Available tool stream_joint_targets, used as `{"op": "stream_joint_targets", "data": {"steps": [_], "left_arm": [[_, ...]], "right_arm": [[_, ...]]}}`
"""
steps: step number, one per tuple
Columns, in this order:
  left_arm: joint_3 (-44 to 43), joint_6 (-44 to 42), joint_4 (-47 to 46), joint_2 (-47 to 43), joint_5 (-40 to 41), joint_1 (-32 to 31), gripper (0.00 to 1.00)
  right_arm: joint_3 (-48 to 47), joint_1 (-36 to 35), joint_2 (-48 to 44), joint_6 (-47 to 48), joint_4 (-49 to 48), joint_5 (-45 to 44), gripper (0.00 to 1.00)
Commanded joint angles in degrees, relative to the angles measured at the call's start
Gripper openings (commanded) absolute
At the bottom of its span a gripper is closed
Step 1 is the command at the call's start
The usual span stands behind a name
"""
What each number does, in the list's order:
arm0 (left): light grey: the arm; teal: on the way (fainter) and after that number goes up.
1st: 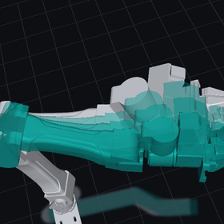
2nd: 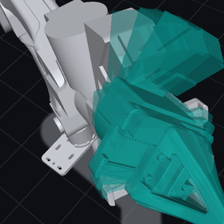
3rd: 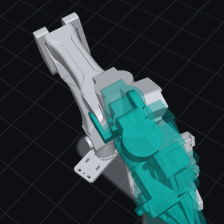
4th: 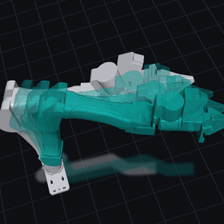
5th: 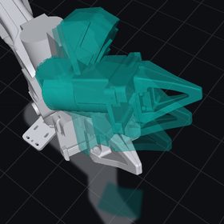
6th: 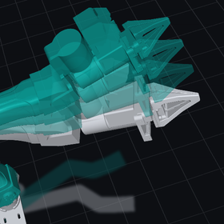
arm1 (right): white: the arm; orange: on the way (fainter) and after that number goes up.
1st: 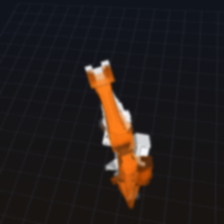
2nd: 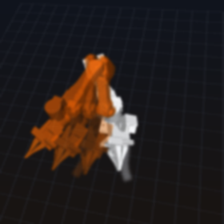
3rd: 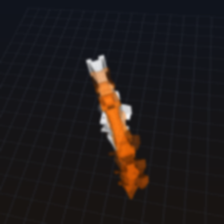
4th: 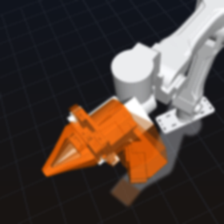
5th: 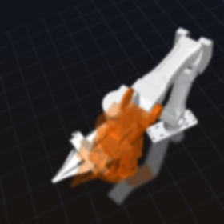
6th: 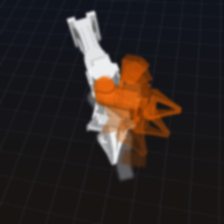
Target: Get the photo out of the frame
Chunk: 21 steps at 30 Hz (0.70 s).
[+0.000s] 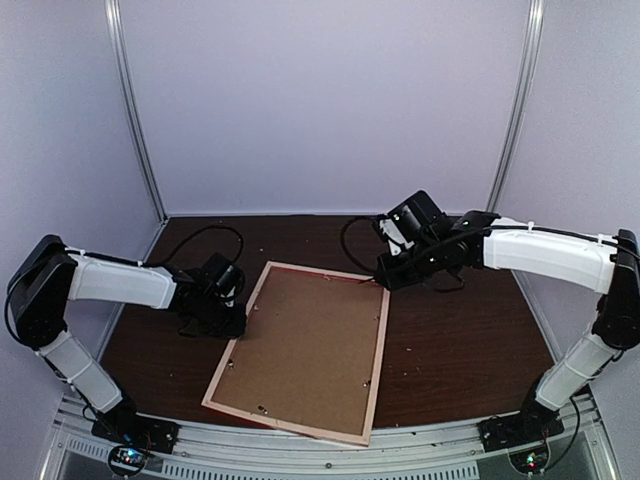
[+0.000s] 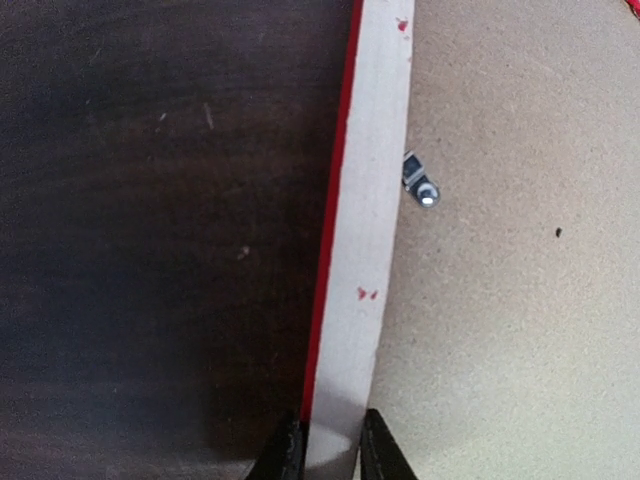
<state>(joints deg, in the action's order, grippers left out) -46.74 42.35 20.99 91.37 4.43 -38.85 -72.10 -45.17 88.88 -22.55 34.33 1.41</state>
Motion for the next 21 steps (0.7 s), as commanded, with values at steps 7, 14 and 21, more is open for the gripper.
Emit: {"op": "stream_joint_targets", "data": {"steps": [7, 14, 21], "left_arm": [[7.0, 8.5, 3.9, -6.9, 1.4, -1.1, 0.20], [6.9, 6.3, 1.7, -9.0, 1.9, -1.1, 0.30], [4.7, 3.7, 1.3, -8.5, 2.1, -1.1, 0.35]], "right_arm": [[-4.5, -8.3, 4.7, 0.0, -9.4, 17.1, 0.00], [-7.5, -14.0, 10.2, -0.5, -13.5, 22.6, 0.00], [-13.8, -19.7, 17.6, -1.2, -13.8, 22.7, 0.00]]}}
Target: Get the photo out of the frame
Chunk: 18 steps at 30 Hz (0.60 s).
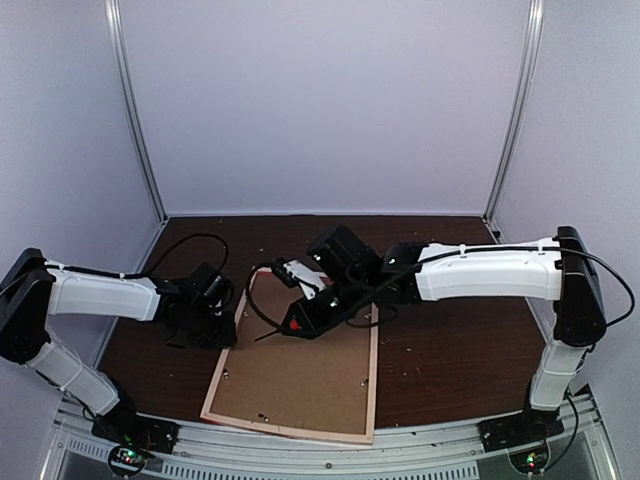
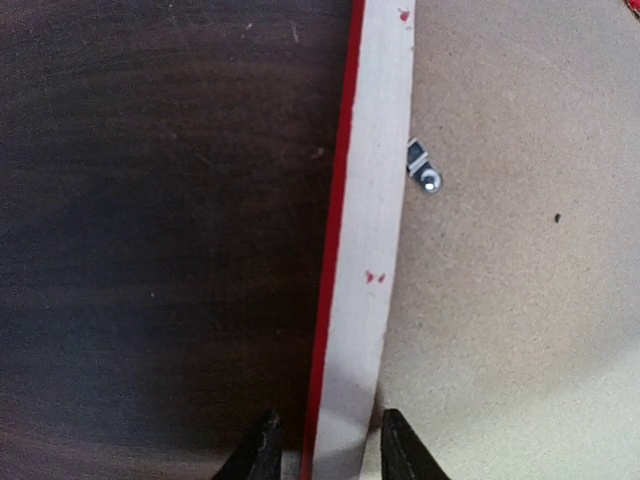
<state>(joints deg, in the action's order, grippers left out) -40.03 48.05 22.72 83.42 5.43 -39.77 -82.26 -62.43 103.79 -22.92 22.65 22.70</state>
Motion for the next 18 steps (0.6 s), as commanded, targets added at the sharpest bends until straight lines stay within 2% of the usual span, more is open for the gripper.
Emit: {"op": "stream_joint_targets", "data": {"steps": [1, 18], "left_arm": [[-2.2, -2.3, -0.4, -0.4, 1.5, -0.1, 0.34], [0.1, -5.0, -5.8, 1.4, -1.8, 1.5, 0.29]], "right_arm": [[-4.4, -3.1, 3.7, -0.9, -2.2, 1.3, 0.00], [-14.7, -9.4, 15.2, -0.5, 2.2, -5.9, 0.00]]}}
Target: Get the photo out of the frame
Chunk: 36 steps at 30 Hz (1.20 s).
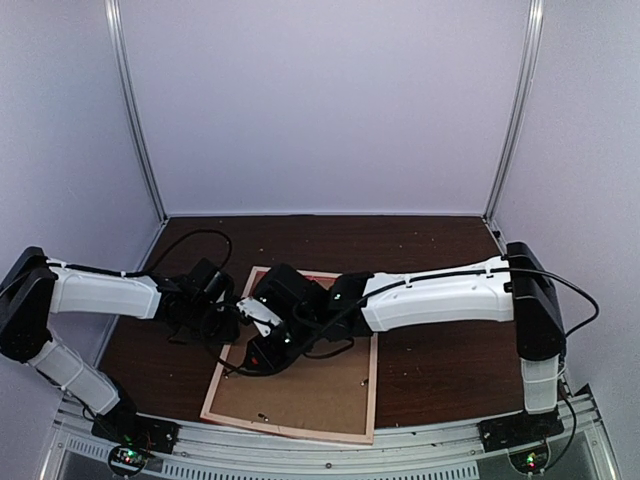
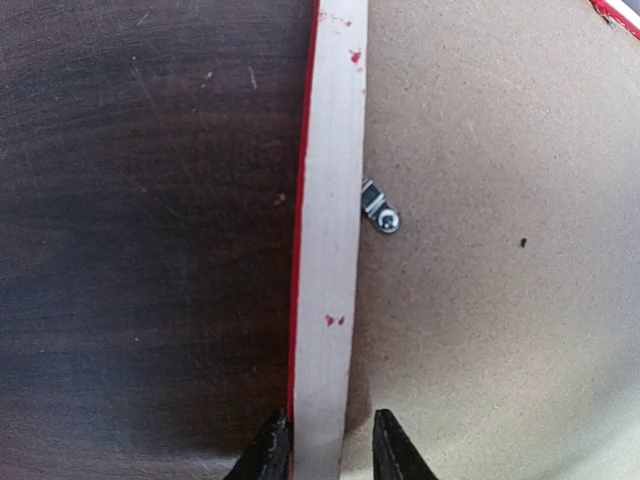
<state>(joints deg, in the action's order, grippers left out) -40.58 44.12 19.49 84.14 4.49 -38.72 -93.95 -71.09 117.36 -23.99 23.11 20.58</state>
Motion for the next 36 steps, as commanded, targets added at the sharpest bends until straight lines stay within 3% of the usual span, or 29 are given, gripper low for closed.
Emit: {"op": "stream_joint_targets", "data": {"steps": [1, 20, 36], "left_arm": [[0.7, -1.1, -2.5, 0.8, -0.9, 0.5, 0.29], [1.7, -0.7, -3.8, 1.4, -1.5, 0.5, 0.26], [1.9, -0.7, -4.2, 1.8, -1.7, 0.5, 0.25]], "right_arm": [[-3.2, -0.8, 2.0, 0.7, 1.8, -4.0, 0.00], [-5.7, -1.5, 6.5, -0.2, 1.2, -4.2, 0.00], [-4.7, -2.3, 4.1, 1.3, 2.9, -3.0, 0.00]]}}
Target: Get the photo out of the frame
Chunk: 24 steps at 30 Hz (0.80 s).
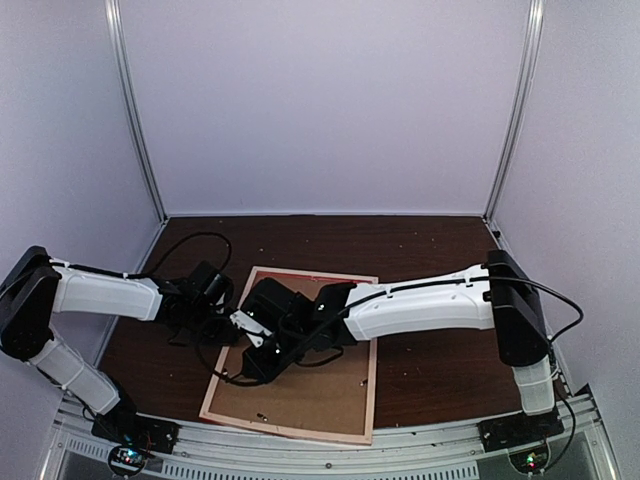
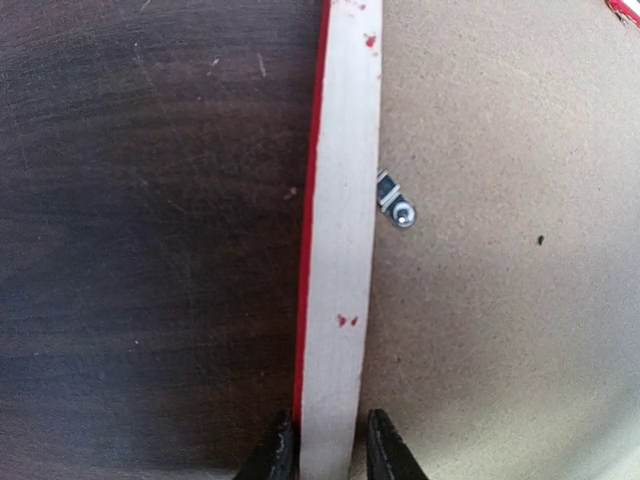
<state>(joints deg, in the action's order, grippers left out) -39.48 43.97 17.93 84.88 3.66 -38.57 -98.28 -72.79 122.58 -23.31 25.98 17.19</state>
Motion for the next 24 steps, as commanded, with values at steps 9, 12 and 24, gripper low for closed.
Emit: {"op": "stream_joint_targets", "data": {"steps": [9, 12, 24], "left_arm": [[1.2, -0.4, -3.1, 0.7, -1.1, 0.3, 0.24], [1.2, -0.3, -3.1, 0.6, -1.1, 0.3, 0.24], [1.9, 0.0, -3.4, 0.1, -1.2, 0.3, 0.24]], "right_arm": [[-2.2, -0.7, 1.6, -1.0, -0.7, -3.7, 0.00], [-3.3, -0.7, 2.6, -0.9, 0.2, -6.0, 0.00], [-5.2, -0.9, 2.9, 0.6, 4.6, -11.1, 0.00]]}}
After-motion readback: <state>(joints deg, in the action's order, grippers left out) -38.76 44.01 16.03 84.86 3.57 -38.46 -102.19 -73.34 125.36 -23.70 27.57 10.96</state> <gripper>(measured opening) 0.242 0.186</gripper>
